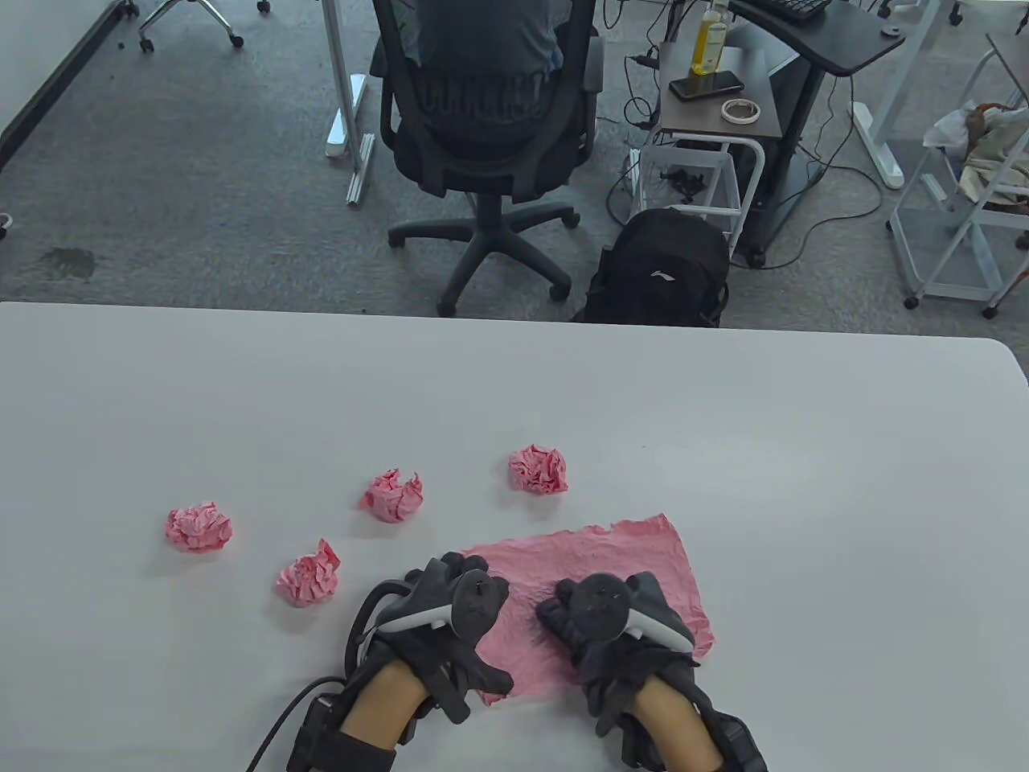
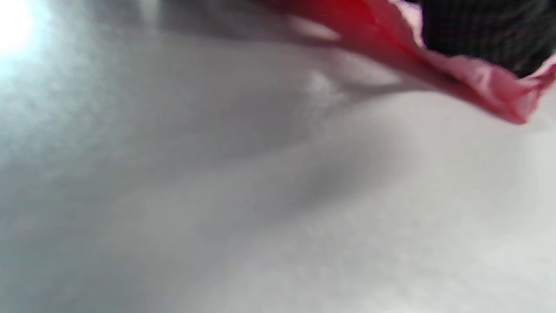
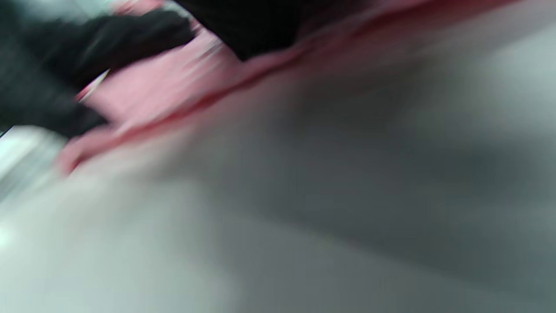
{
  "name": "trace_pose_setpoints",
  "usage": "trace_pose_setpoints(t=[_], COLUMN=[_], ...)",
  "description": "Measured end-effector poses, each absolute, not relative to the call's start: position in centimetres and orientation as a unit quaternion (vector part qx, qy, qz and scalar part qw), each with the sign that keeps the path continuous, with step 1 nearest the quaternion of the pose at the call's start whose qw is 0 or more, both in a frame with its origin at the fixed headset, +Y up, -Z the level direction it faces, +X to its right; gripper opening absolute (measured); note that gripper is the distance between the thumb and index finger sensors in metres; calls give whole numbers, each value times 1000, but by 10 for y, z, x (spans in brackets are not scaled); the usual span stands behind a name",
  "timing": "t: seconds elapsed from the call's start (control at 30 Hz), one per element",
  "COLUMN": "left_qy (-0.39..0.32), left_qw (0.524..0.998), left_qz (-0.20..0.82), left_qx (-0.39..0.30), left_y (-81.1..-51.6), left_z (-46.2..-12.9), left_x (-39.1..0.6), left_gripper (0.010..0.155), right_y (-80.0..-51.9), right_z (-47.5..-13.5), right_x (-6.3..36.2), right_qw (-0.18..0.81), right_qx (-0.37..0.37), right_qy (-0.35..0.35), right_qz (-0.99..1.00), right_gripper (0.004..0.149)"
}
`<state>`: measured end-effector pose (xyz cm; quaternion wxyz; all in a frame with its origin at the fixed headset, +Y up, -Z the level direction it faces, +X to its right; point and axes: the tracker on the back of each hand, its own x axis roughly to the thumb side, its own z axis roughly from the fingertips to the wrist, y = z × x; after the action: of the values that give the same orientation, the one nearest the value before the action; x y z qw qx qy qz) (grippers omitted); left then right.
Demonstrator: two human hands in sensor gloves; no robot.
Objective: Flatten crumpled papers and stack
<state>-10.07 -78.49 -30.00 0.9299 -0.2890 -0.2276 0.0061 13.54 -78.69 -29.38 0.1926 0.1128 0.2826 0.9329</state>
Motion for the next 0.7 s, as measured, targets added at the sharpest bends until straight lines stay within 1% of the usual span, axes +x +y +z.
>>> trace_pose_setpoints(t=[0.1,0.2,0.27,0.37,0.4,0.43,0.47,0.5,0.53,0.57,0.6,0.63,0.7], left_qy=[-216,-215,-216,-223,-224,-222,-223,-224,-225,-227,-231,-235,-239], left_qw=[929,930,930,926,924,922,920,920,919,917,915,914,910], left_qz=[20,21,25,39,47,54,55,50,48,50,51,52,55], left_qx=[-300,-297,-296,-301,-305,-312,-316,-318,-321,-323,-326,-327,-333], left_y=[-786,-786,-786,-788,-788,-789,-789,-789,-788,-788,-789,-789,-789], left_z=[-301,-301,-301,-301,-301,-301,-301,-301,-301,-301,-301,-301,-301], left_x=[-102,-102,-103,-104,-104,-104,-104,-103,-102,-101,-100,-99,-99], left_gripper=[110,110,109,108,108,108,109,109,110,110,110,110,110], right_y=[-785,-784,-783,-779,-777,-772,-767,-762,-755,-752,-752,-755,-767], right_z=[-302,-305,-305,-304,-303,-301,-302,-302,-301,-300,-299,-297,-294], right_x=[179,206,217,229,230,230,227,220,205,190,168,151,111], right_qw=[220,230,221,175,158,150,159,176,189,188,178,164,114], right_qx=[37,-17,-42,-78,-89,-95,-84,-58,-14,21,72,109,189], right_qy=[282,270,275,271,267,243,224,197,152,126,117,133,195], right_qz=[933,935,935,943,946,954,958,963,970,974,974,971,956], right_gripper=[69,71,72,73,73,71,71,70,69,65,62,61,60])
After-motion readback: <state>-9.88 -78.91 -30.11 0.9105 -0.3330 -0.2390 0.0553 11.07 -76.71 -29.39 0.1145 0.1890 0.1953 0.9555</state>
